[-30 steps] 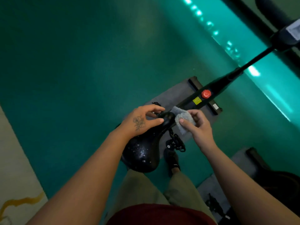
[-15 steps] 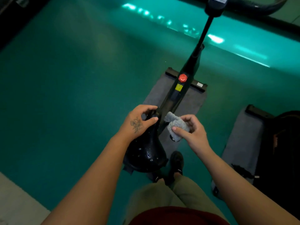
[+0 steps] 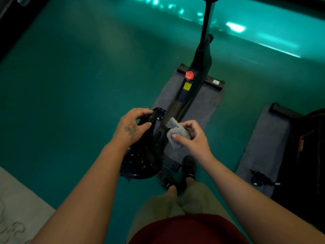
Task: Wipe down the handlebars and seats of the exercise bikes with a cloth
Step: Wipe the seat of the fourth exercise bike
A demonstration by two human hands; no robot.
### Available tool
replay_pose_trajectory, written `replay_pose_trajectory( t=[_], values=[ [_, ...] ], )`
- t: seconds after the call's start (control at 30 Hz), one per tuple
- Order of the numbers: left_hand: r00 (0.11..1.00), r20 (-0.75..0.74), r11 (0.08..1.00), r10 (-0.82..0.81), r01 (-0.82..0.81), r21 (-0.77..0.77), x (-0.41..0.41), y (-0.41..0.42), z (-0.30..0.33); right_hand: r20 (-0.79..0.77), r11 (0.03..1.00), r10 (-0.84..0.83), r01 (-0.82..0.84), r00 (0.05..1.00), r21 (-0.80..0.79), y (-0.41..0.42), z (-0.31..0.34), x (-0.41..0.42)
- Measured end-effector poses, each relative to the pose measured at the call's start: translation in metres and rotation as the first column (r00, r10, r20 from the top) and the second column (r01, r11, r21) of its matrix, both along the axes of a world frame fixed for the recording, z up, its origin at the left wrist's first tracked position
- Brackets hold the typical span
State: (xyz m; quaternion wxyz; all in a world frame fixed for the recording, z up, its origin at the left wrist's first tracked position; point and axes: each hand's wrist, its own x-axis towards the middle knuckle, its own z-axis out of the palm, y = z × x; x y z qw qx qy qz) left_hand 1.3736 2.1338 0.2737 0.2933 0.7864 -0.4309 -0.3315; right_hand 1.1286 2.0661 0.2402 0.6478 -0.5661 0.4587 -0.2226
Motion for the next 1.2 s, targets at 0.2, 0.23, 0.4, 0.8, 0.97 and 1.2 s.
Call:
replay_pose_trajectory(
  t=[0.2,0.23,0.4,0.8,0.97,1.2],
  values=[
    [1.0,-0.002,1.0,0.014,-0.014,0.008,-0.003,0.0,0.002,-0.01,0.998,0.06,-0.06,0.998,0.011,-0.011,0.001,0.003],
    [1.0,-0.007,1.0,0.013,-0.013,0.007,-0.002,0.0,0.003,-0.008,0.998,0.057,-0.057,0.998,0.011,-0.011,0.002,0.004],
    [0.999,-0.036,1.0,-0.015,0.015,-0.017,0.003,0.003,0.001,-0.005,1.0,0.022,-0.022,1.0,0.003,-0.011,-0.002,0.012],
    [0.946,-0.178,0.96,-0.271,0.254,-0.115,0.041,0.001,-0.01,0.054,0.976,-0.212,0.214,0.976,-0.033,0.023,-0.009,0.063],
    [0.895,-0.187,0.91,-0.406,0.375,-0.177,0.058,-0.006,-0.02,0.035,0.933,-0.355,0.356,0.934,-0.055,0.044,-0.016,0.082],
    [0.84,-0.13,0.842,-0.526,0.492,-0.223,0.07,-0.009,-0.028,0.036,0.881,-0.465,0.466,0.885,-0.082,0.053,-0.017,0.103]
  ],
)
